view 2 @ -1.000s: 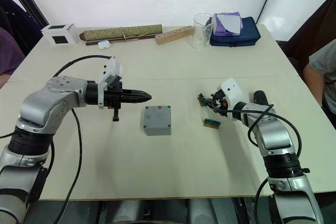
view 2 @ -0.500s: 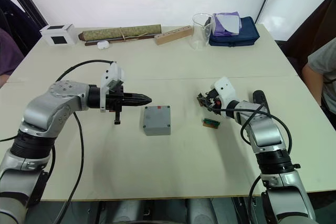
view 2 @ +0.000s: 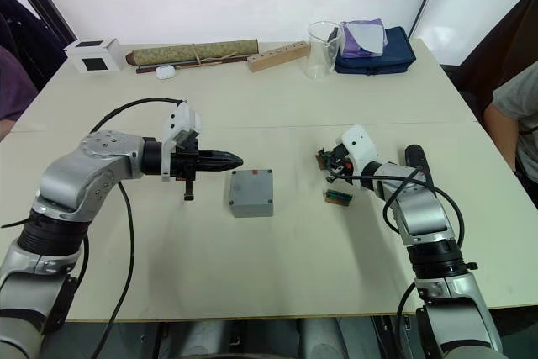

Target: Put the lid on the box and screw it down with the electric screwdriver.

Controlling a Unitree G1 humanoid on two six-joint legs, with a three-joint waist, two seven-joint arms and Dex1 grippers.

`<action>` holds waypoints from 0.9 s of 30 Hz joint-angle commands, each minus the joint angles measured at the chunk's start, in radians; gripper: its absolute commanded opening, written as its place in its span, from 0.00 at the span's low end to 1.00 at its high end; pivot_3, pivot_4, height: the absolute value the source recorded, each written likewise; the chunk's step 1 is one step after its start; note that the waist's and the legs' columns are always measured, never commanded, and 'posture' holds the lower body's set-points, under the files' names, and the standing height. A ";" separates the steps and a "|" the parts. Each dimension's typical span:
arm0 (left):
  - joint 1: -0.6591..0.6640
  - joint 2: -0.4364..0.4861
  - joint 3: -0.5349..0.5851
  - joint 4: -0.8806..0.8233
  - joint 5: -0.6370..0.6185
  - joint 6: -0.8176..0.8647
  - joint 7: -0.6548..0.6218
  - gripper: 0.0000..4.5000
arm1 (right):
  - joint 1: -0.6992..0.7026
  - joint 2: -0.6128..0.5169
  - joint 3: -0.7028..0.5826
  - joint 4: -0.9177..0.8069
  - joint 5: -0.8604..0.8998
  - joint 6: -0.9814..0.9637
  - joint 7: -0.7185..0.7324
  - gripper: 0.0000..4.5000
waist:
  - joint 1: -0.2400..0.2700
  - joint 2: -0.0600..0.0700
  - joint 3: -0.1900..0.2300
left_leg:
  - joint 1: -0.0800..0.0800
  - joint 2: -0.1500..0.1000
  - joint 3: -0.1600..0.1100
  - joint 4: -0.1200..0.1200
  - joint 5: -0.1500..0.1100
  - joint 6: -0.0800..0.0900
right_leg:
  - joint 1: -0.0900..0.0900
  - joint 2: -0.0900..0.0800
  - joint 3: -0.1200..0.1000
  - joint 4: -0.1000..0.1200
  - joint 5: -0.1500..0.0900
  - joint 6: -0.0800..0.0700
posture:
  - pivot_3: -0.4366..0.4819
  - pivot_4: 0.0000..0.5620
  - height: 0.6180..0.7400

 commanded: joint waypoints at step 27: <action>0.107 0.118 0.040 -0.071 -0.027 0.013 -0.045 0.00 | -0.064 -0.003 0.049 -0.457 0.158 0.153 0.087 0.01 | -0.009 0.000 0.000 | 0.000 0.002 -0.001 -0.001 0.000 0.000 | 0.000 0.001 0.000 0.000 0.000 0.000 | 0.48 0.27 1.00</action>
